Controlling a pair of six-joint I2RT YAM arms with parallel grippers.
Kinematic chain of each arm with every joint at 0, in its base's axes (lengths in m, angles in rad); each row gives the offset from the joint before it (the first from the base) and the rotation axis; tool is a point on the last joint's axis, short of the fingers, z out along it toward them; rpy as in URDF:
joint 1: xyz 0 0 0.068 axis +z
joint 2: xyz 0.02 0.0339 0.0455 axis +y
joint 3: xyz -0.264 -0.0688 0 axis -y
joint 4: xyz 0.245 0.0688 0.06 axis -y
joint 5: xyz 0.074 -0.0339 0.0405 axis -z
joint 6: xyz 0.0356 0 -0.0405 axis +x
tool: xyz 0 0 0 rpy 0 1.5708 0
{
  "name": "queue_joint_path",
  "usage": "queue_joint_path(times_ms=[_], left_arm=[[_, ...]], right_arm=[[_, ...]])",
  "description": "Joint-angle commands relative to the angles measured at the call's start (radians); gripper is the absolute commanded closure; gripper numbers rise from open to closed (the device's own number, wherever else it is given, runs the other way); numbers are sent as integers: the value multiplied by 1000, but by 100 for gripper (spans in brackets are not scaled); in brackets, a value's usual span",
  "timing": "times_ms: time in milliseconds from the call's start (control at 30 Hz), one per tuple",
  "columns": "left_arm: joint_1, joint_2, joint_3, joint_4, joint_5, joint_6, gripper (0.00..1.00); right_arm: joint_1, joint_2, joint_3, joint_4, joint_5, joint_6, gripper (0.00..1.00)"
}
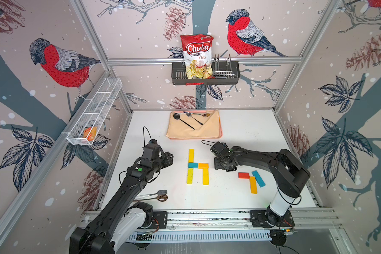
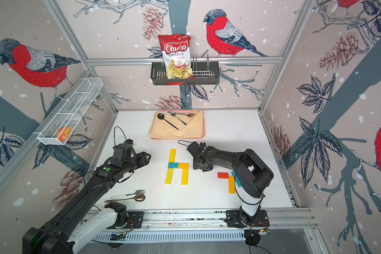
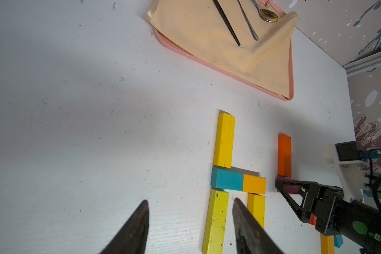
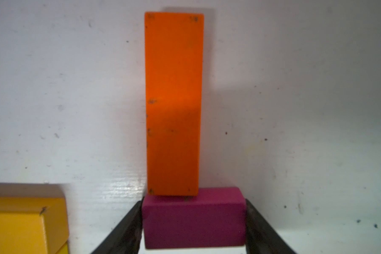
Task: Assemble the letter h with building blocks
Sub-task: Assemble the building block at the center of the board.
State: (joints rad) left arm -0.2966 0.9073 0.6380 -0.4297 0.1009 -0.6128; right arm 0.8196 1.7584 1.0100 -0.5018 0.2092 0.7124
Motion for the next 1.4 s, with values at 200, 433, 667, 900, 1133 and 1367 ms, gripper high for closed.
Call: queue_joint_path(times_ms=[200,433,667,900,1133,1367], left_arm=[[2,-1,0,22,-10,5,41],[1,-2,0,22,-12,4,41],[1,-2,-2,22,-12,5,41],[1,-2,-3,22,-12,4,41],[1,-8,-6,22,-13,2,41],[2,-10,-3,20,-14,3,41]], right_arm=[[6,0,-7,-51,31,2,31],[-3,5,-16,-44,31,12,39],[-5,4,-18,-40,37,18,39],[-6,-11,-31,-43,41,20,39],[3,7,-27,-26,18,7,33],[13,2,-9,-45,30,21,17]])
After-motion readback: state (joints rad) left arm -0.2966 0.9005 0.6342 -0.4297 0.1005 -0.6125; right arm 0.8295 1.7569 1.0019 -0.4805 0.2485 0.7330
